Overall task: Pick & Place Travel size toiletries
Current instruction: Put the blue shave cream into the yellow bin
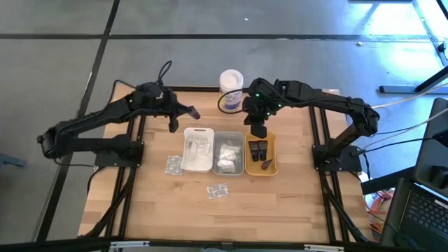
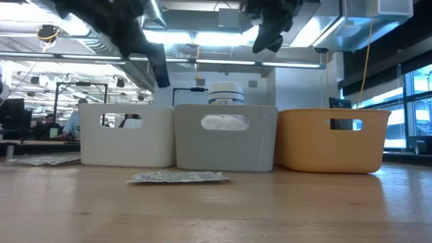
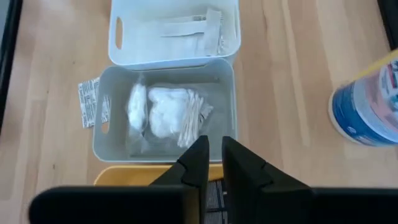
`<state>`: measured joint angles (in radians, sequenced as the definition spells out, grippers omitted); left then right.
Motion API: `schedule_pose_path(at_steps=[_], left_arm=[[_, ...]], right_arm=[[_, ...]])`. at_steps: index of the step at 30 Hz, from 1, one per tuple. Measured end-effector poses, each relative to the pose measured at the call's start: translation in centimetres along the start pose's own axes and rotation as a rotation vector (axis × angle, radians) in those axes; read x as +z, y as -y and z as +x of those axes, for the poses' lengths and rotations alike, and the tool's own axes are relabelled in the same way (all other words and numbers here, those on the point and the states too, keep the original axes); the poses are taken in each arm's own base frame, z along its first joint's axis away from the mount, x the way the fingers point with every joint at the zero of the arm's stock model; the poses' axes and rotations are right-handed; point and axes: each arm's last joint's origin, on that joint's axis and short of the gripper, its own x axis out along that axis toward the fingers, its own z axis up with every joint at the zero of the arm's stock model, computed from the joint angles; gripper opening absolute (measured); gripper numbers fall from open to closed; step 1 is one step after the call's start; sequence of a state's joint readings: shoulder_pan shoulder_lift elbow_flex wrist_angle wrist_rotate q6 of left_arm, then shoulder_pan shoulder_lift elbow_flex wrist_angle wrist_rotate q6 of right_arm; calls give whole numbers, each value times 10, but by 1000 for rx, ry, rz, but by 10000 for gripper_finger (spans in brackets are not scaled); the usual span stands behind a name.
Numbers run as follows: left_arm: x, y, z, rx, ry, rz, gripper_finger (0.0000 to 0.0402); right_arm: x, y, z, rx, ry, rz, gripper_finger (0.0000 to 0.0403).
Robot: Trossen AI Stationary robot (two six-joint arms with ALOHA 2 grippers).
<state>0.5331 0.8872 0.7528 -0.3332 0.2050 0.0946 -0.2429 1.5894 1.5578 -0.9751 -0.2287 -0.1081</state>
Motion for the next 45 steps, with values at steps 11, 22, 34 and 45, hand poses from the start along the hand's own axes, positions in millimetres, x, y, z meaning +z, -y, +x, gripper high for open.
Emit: schedule_pose_path(at_steps=[11,22,34,45], left_arm=[[0,48,-1,-209,-28,-37,4],[-10,86,16,-274,-131,28,4],[-16,105,33,-297,-163,72,4],[-17,109,39,-303,-161,89,4]], right_arm=[[2,-29,6,49,-2,-81,28],[11,-54,9,88,81,-165,32],[20,-63,9,100,175,-182,58],[20,-63,9,106,172,-118,81]])
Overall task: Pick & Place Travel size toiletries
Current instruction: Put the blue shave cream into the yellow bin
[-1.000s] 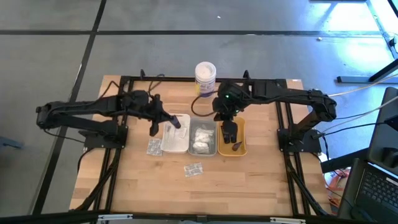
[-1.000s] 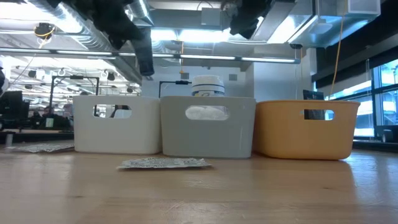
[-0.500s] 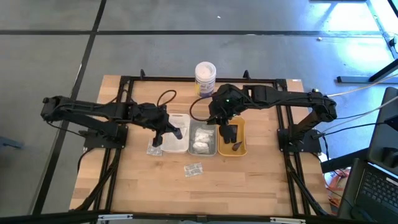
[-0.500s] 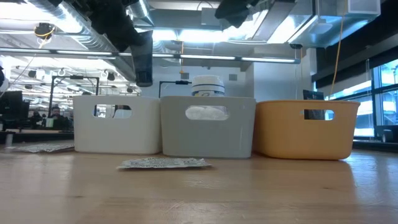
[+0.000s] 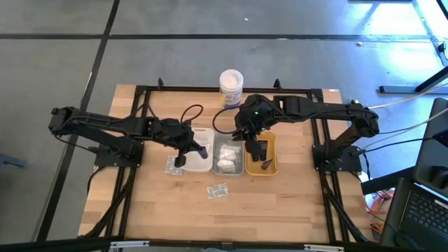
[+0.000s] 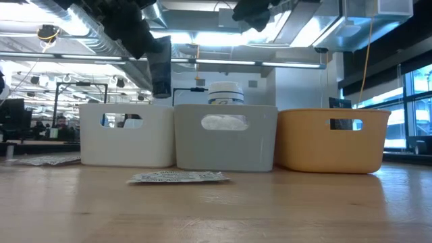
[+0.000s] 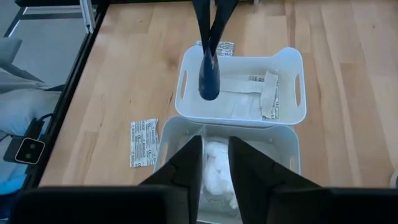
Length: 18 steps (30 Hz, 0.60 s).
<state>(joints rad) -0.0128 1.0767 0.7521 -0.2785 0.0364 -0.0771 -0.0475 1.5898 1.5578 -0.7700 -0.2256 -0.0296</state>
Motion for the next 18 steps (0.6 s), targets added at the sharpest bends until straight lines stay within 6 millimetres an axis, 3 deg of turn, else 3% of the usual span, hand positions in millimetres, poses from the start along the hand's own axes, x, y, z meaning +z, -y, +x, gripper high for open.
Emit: schedule_pose_path(at_steps=[8,18], left_arm=[[7,1,0,-4,73,56,4],[16,1,-2,2,170,112,5]], right_arm=[[10,-1,8,4,97,-2,106],[16,-8,25,24,135,-62,165]])
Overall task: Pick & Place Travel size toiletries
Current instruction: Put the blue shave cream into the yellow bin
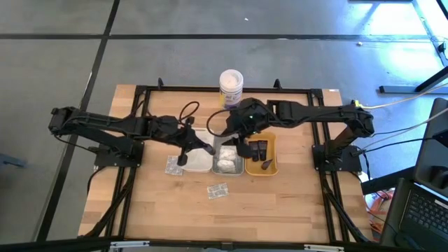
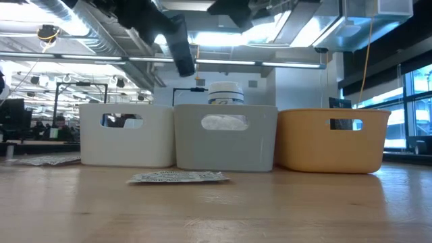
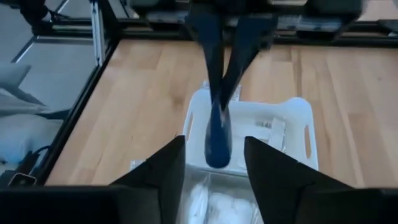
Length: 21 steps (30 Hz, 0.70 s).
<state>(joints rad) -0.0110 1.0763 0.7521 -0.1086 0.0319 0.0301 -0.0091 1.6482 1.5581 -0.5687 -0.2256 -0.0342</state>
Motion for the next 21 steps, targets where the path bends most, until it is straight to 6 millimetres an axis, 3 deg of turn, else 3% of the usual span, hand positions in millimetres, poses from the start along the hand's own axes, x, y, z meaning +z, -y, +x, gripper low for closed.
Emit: schedule_pose_path(at_steps=[10,21], left_arm=[[16,-3,-1,100,168,39,6],[19,-4,-1,121,192,57,6]], right_arm=[[4,8,16,-150,52,-66,205],[10,5,20,-148,113,-82,199]])
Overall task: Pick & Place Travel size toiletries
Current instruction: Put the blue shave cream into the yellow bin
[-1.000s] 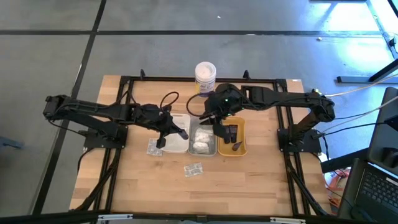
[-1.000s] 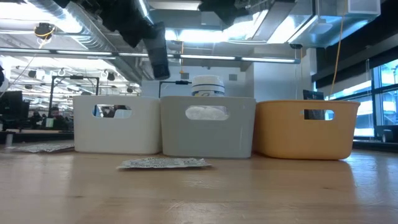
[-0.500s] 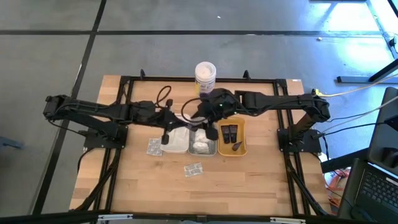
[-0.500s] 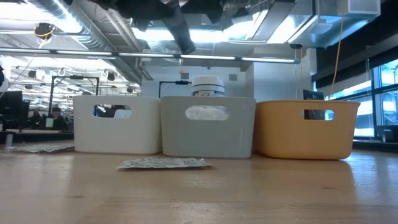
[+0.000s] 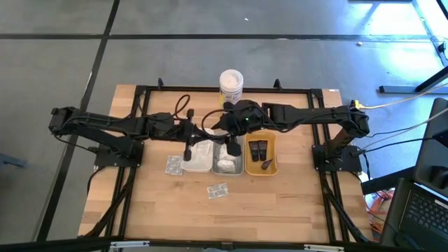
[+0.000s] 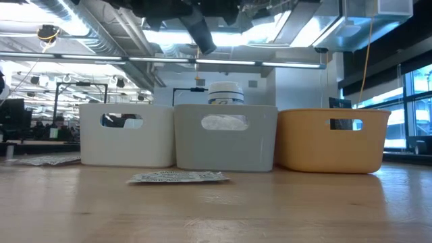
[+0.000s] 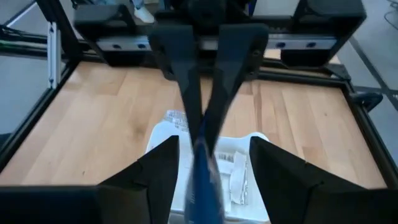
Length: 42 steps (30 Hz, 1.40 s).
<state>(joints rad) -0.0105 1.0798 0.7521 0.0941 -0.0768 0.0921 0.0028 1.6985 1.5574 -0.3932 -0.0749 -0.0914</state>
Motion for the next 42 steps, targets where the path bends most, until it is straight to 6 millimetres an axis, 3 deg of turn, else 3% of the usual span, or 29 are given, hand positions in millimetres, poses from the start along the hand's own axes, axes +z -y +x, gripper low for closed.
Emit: schedule_pose_path(at_steps=[12,27,30,36,42], left_arm=[[4,-2,0,47,40,27,6],[5,-2,0,53,53,39,6],[5,-2,0,46,53,40,11],[4,-1,0,29,35,89,76],[-3,-6,-4,219,-66,103,163]], right_arm=[[7,0,-1,-16,69,-4,135],[7,1,-1,-16,63,-8,12],[6,0,-1,-12,54,-7,8],[1,1,-6,-13,-4,41,4],[-10,7,-29,-72,-157,181,2]])
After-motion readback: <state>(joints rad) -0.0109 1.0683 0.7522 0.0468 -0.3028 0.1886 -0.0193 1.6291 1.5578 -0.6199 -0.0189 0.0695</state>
